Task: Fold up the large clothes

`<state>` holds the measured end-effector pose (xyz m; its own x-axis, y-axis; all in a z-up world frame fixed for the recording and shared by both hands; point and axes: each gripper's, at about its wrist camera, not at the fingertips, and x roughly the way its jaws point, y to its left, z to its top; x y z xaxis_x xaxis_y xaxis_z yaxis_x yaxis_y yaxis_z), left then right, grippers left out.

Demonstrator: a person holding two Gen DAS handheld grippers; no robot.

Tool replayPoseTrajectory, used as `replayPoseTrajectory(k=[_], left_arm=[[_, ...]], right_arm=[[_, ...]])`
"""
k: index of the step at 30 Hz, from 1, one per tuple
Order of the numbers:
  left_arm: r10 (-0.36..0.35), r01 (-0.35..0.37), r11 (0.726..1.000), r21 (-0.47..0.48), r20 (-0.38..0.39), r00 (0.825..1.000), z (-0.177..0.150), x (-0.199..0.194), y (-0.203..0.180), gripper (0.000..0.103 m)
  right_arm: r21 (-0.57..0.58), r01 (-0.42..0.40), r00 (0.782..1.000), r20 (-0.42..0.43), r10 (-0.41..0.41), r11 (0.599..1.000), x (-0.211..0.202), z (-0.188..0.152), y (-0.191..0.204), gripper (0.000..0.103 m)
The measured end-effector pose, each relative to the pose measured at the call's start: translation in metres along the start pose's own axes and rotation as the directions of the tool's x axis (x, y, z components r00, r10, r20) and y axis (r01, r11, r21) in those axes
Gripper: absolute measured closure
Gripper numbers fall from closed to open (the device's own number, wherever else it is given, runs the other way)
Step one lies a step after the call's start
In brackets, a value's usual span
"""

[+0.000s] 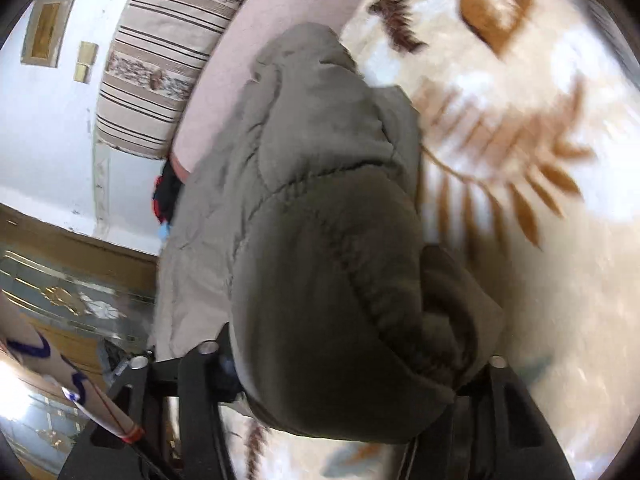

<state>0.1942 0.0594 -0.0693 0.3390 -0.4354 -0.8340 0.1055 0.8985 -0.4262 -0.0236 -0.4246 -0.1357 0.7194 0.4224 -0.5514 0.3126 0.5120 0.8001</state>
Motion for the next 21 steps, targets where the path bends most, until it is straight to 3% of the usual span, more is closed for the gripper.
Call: replayPoseTrajectory(k=[4,7,10,12,14,15,19,21], left_arm=[[0.061,-0.065,0.997,0.052,0.079,0.995,-0.007,-0.036,-0.015,0.023],[0.177,-0.200,0.974,0.110,0.190,0.966,-0.018,-0.071,-0.024,0.022],[0.247,-0.282,0.951,0.124,0.241,0.939,-0.031,-0.092,-0.028,0.021],[0.261,-0.301,0.946,0.124,0.263,0.929,-0.042,-0.102,-0.031,0.021],[0.280,-0.327,0.938,0.119,0.298,0.913,-0.052,-0.109,-0.037,0.021],[0.291,-0.342,0.932,0.117,0.318,0.902,-0.054,-0.110,-0.043,0.021],[0.316,-0.397,0.908,0.132,0.405,0.858,-0.071,-0.119,-0.064,0.019],[0.328,-0.425,0.894,0.145,0.435,0.838,-0.078,-0.121,-0.075,0.017]], right_arm=[[-0.042,0.093,0.995,0.043,-0.092,0.995,-0.019,-0.006,0.013,0.020],[-0.103,0.170,0.983,0.082,-0.162,0.980,-0.039,-0.007,0.026,0.020],[-0.113,0.281,0.948,0.186,-0.257,0.953,-0.070,-0.016,0.032,0.020],[-0.128,0.451,0.855,0.346,-0.387,0.883,-0.094,-0.025,0.053,0.020],[-0.199,0.554,0.779,0.468,-0.418,0.809,-0.103,-0.034,0.083,0.018],[-0.248,0.571,0.770,0.492,-0.406,0.782,-0.103,-0.037,0.096,0.018],[-0.453,0.536,0.826,0.455,-0.333,0.712,-0.064,-0.045,0.143,0.018],[-0.498,0.527,0.840,0.426,-0.335,0.689,-0.035,-0.044,0.150,0.030]])
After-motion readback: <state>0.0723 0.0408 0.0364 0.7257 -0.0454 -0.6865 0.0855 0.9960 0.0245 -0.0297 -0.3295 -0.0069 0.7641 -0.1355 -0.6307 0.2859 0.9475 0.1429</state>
